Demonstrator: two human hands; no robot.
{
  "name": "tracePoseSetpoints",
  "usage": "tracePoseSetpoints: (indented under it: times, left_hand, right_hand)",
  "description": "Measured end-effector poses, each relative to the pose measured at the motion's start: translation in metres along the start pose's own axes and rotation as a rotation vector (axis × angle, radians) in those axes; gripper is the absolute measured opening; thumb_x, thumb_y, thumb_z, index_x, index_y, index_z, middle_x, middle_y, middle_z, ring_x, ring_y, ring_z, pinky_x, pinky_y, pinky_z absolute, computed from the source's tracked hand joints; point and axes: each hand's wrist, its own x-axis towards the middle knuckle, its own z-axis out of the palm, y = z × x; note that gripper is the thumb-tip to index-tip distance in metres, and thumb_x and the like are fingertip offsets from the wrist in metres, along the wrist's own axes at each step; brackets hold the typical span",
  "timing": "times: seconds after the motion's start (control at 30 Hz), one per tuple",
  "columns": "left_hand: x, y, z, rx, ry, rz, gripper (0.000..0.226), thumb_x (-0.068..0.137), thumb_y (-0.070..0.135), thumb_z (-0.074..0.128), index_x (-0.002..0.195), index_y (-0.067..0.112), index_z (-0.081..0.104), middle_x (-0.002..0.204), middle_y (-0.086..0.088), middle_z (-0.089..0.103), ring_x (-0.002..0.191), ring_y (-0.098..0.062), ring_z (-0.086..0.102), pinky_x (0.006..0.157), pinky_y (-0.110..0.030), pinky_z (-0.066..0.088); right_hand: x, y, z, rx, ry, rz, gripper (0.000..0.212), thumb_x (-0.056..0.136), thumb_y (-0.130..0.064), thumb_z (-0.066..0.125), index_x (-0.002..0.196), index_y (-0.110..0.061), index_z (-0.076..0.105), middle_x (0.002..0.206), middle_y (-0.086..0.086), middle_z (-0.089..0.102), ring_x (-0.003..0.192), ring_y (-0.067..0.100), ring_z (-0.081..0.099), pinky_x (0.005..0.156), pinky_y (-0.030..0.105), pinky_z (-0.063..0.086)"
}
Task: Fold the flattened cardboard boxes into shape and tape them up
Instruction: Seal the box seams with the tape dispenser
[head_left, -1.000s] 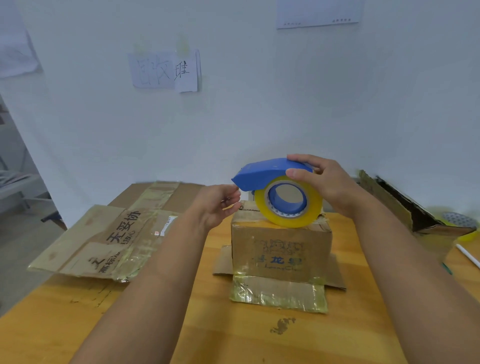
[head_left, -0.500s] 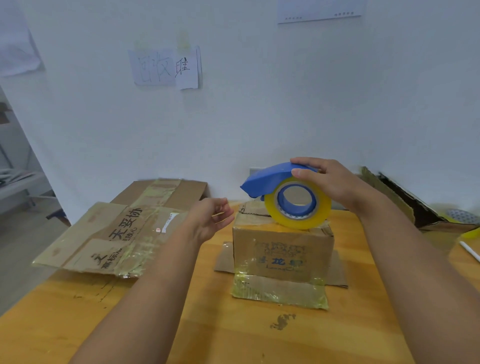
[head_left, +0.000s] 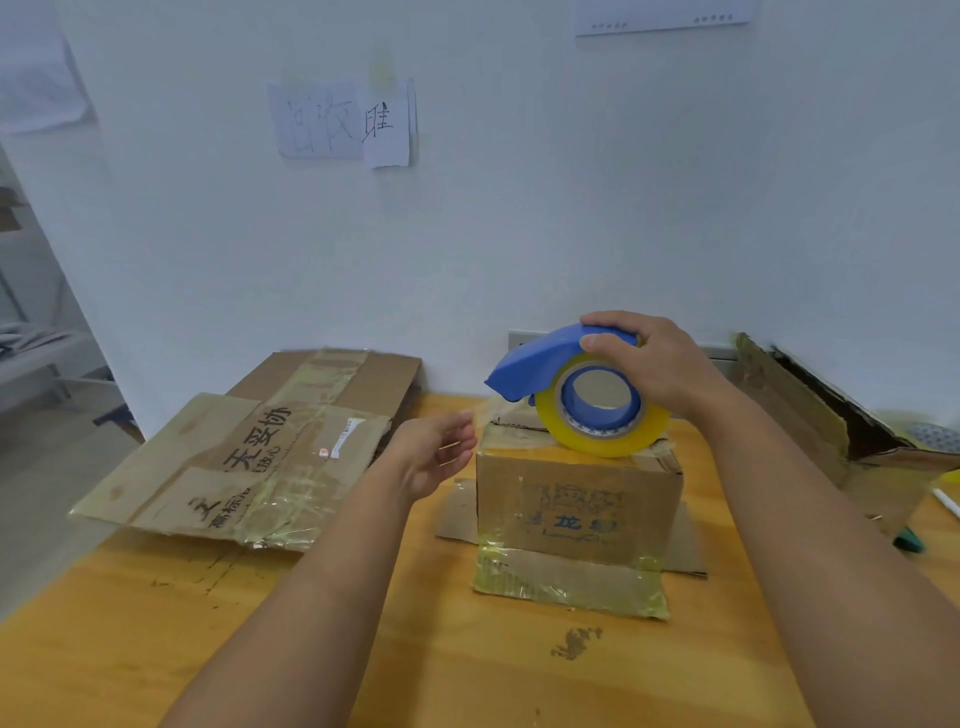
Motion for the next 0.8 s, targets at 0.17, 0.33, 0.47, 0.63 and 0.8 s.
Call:
tracePoseSetpoints:
  times: [0.17, 0.33, 0.47, 0.63, 0.8]
  left_hand:
    - [0.005, -0.006, 0.004, -0.014, -0.062, -0.032, 0.016, 0.088, 0.02, 0.074, 0.1, 0.008, 0.073, 0.071, 0.0, 0.071, 0.073, -0.015, 0.064, 0.064, -0.025, 0.056]
    - [0.006, -0.007, 0.003, -0.053, -0.081, -0.064, 0.014, 0.09, 0.016, 0.071, 0.101, 0.007, 0.072, 0.069, -0.002, 0.07, 0.073, -0.015, 0.064, 0.07, -0.026, 0.056]
    - [0.007, -0.01, 0.001, -0.122, -0.106, -0.107, 0.012, 0.091, 0.014, 0.07, 0.1, 0.007, 0.071, 0.074, -0.004, 0.07, 0.077, -0.016, 0.065, 0.079, -0.027, 0.056]
    - [0.009, -0.012, -0.004, -0.104, -0.196, -0.184, 0.018, 0.093, 0.018, 0.067, 0.106, 0.006, 0.07, 0.079, -0.004, 0.066, 0.069, -0.012, 0.061, 0.058, -0.02, 0.055]
    - [0.007, -0.011, -0.002, 0.08, -0.236, -0.205, 0.021, 0.096, 0.029, 0.064, 0.093, 0.008, 0.068, 0.06, 0.001, 0.053, 0.05, -0.006, 0.046, 0.044, -0.017, 0.044]
  right_hand:
    - [-0.006, 0.008, -0.001, 0.02, 0.045, 0.018, 0.026, 0.096, -0.045, 0.061, 0.122, -0.041, 0.065, 0.122, -0.013, 0.062, 0.11, 0.014, 0.059, 0.092, 0.029, 0.048]
    - [-0.005, 0.005, 0.002, 0.003, 0.04, 0.016, 0.027, 0.096, -0.046, 0.061, 0.122, -0.042, 0.065, 0.123, -0.013, 0.062, 0.111, 0.014, 0.059, 0.094, 0.03, 0.048]
    - [-0.004, 0.001, 0.005, -0.021, 0.032, 0.013, 0.025, 0.095, -0.046, 0.061, 0.12, -0.044, 0.064, 0.12, -0.014, 0.062, 0.108, 0.013, 0.058, 0.094, 0.032, 0.049]
    - [-0.003, -0.002, 0.008, -0.045, 0.013, 0.004, 0.025, 0.095, -0.045, 0.062, 0.12, -0.044, 0.065, 0.118, -0.015, 0.062, 0.103, 0.008, 0.058, 0.084, 0.024, 0.044]
    - [-0.003, -0.001, 0.009, -0.051, 0.021, 0.015, 0.019, 0.095, -0.046, 0.061, 0.114, -0.049, 0.062, 0.113, -0.019, 0.061, 0.1, 0.006, 0.058, 0.084, 0.023, 0.044]
